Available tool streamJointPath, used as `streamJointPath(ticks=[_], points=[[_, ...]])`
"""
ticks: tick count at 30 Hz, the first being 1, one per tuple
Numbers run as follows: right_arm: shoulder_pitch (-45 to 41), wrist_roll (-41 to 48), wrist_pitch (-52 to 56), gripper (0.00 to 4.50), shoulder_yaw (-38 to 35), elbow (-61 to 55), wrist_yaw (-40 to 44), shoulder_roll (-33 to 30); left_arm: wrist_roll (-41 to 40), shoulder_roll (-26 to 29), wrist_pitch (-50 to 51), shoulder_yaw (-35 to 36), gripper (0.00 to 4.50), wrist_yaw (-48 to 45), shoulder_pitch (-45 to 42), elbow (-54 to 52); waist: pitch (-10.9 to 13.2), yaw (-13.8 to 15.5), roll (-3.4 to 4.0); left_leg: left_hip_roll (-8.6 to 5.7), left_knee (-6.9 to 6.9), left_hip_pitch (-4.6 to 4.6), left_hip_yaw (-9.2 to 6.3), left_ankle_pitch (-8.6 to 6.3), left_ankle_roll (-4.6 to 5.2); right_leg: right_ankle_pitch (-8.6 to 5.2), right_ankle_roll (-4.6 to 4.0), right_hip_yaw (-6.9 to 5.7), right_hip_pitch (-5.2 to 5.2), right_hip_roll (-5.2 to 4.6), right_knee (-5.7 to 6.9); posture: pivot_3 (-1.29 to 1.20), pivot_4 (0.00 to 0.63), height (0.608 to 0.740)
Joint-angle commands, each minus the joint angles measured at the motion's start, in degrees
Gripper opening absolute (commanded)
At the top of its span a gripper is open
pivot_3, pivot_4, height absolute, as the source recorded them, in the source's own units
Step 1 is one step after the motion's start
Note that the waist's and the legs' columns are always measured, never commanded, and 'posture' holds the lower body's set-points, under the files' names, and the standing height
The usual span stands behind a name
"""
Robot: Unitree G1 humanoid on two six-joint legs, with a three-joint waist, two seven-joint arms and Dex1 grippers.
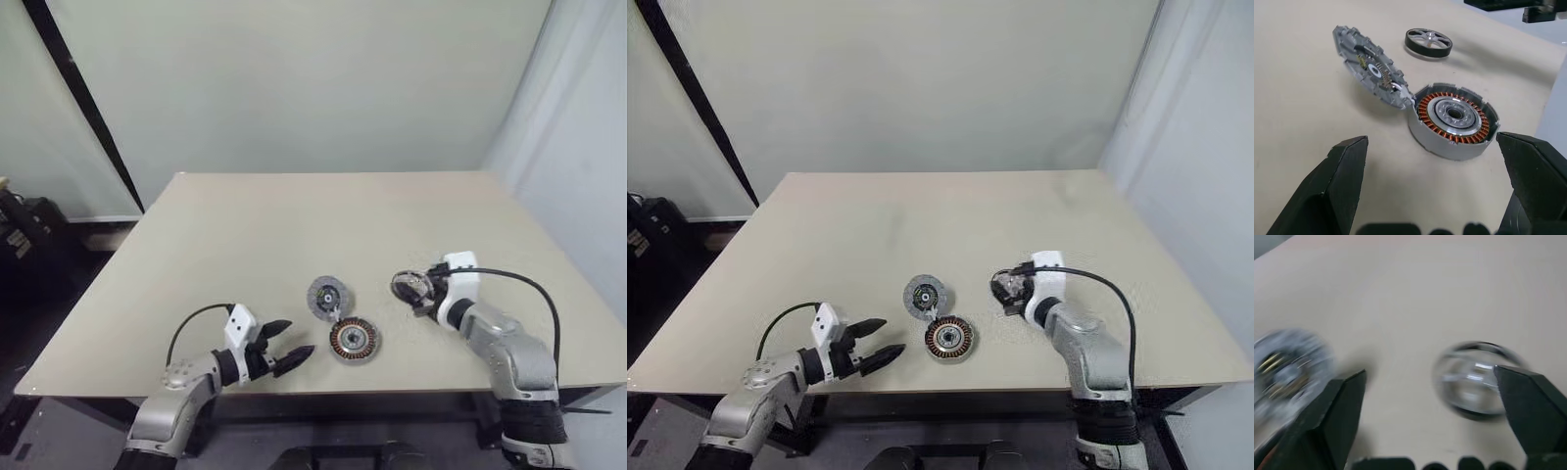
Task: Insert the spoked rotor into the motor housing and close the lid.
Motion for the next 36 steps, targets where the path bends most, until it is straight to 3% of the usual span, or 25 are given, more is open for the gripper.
streamJointPath(ticks=[1,11,30,34,36], points=[[-3.1,4.9,1.8,4.49,-6.8,3.4,-4.1,3.0,-0.2,-0.4,-0.9,-0.4,4.5,-0.5,-1.8,-1.4,0.0,0.0,0.02,0.0,0.0,0.0,0.01,0.0,0.0,0.0,0.0,0.01,0.0,0.0,0.0,0.0,0.0,0.74],[-11.5,12.7,1.7,4.49,-17.1,18.4,-10.4,7.4,-0.3,0.2,-0.5,-0.2,4.5,-0.7,-2.0,-2.1,0.0,0.0,0.2,0.0,-0.16,0.04,0.04,0.02,0.03,0.01,0.0,0.05,-0.02,0.03,0.0,0.0,0.0,0.74],[-16.6,19.1,-5.0,4.49,-21.1,34.8,-12.2,8.3,-0.6,1.1,-0.1,0.1,4.5,-0.3,-0.9,-3.2,0.0,-0.4,0.32,-0.02,-0.19,0.06,0.05,0.05,0.08,0.01,0.0,0.08,0.0,0.04,0.0,0.0,0.0,0.74],[-16.9,19.7,-6.4,3.63,-21.5,36.1,-13.5,8.5,-0.6,1.2,0.0,0.2,4.5,-0.1,-0.8,-3.5,0.0,-0.4,0.34,-0.01,-0.2,0.07,0.04,0.05,0.08,0.01,0.0,0.08,0.01,0.04,0.0,0.0,0.0,0.74],[-16.9,19.9,-6.7,2.88,-21.6,36.2,-13.9,8.5,-0.6,1.2,0.1,0.1,4.5,-0.1,-0.8,-3.5,0.0,-0.4,0.34,-0.02,-0.2,0.06,0.04,0.05,0.08,0.01,-0.01,0.08,0.0,0.04,0.0,0.0,0.0,0.74]])
